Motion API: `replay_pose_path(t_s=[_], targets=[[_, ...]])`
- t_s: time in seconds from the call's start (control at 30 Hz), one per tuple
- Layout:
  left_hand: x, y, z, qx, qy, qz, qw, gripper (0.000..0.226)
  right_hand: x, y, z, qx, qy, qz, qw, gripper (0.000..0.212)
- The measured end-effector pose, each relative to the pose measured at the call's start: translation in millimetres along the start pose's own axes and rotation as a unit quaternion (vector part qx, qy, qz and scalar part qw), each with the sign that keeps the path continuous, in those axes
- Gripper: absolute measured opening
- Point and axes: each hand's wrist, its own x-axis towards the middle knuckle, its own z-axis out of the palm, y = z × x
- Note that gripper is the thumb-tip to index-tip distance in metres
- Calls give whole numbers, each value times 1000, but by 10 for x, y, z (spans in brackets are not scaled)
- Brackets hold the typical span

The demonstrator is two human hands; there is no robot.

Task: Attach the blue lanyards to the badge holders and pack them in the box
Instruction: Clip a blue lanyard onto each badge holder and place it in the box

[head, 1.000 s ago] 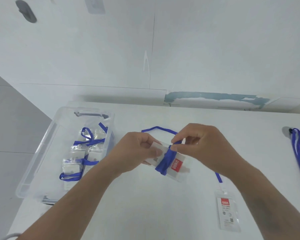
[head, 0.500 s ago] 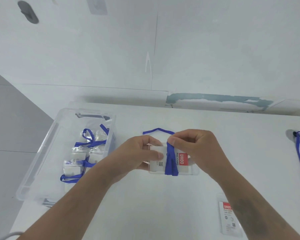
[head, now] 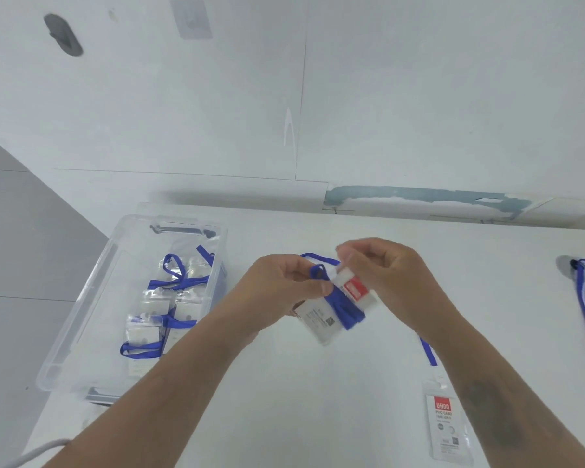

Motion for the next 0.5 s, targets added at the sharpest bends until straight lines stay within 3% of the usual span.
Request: replay_pose_path(t_s=[0.1, 0.23, 0.37, 0.5], targets=[[32, -81, 11, -118, 70, -30, 990, 15, -13, 99, 40, 114, 82, 37, 989, 18], [49, -153, 53, -205, 125, -61, 969, 13, -137, 156, 270, 242, 63, 107, 962, 23], [13, -143, 131, -217, 164, -63, 960, 4, -211, 164, 434, 284, 56, 122, 949, 23], [-34, -80, 174, -201, 182, -67, 960, 16, -239, 173, 505, 278, 59, 117, 952, 23]])
